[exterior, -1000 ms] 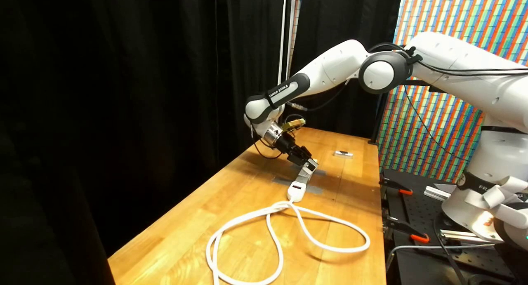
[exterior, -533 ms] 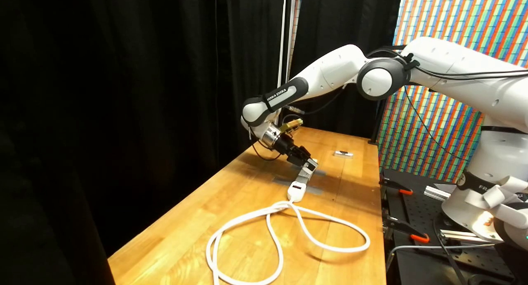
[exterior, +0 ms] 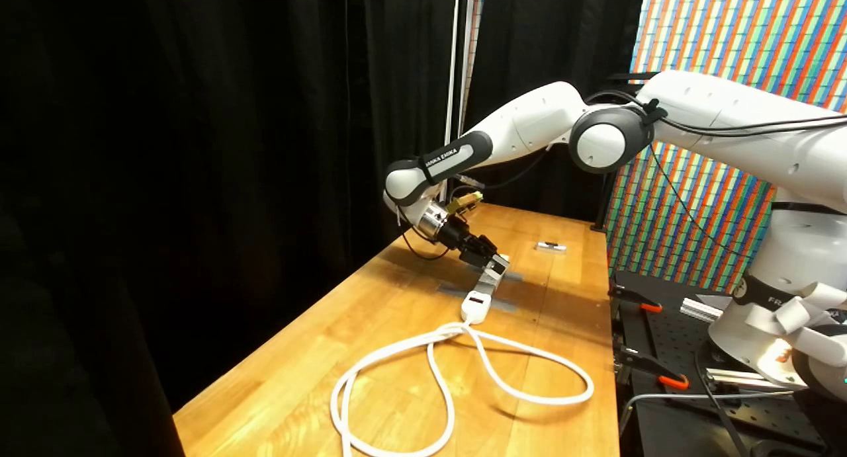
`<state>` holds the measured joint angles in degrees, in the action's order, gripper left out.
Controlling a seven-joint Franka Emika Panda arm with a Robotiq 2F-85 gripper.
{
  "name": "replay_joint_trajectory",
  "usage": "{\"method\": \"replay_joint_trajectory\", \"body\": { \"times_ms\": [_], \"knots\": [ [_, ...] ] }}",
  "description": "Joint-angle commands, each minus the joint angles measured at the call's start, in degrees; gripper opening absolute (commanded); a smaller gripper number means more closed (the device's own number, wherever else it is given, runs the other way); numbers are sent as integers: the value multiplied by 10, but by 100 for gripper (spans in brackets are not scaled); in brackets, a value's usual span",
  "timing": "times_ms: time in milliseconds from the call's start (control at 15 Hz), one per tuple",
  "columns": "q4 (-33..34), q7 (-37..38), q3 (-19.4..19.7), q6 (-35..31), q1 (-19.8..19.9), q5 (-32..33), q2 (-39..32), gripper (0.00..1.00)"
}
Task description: Plug the charger head into the adapter
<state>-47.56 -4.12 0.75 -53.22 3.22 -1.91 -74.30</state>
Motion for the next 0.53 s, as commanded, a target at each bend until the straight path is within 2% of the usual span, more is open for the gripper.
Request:
{"method": "replay_joint_trajectory", "body": {
  "times_ms": [0, 133, 400, 467],
  "knots": [
    [57, -12, -4, 39, 0, 13, -35, 54],
    [66, -12, -4, 45, 0, 11, -42, 62],
    [64, -16, -1, 45, -2, 7, -46, 95],
    [66, -17, -2, 45, -3, 8, -46, 100]
  ]
}}
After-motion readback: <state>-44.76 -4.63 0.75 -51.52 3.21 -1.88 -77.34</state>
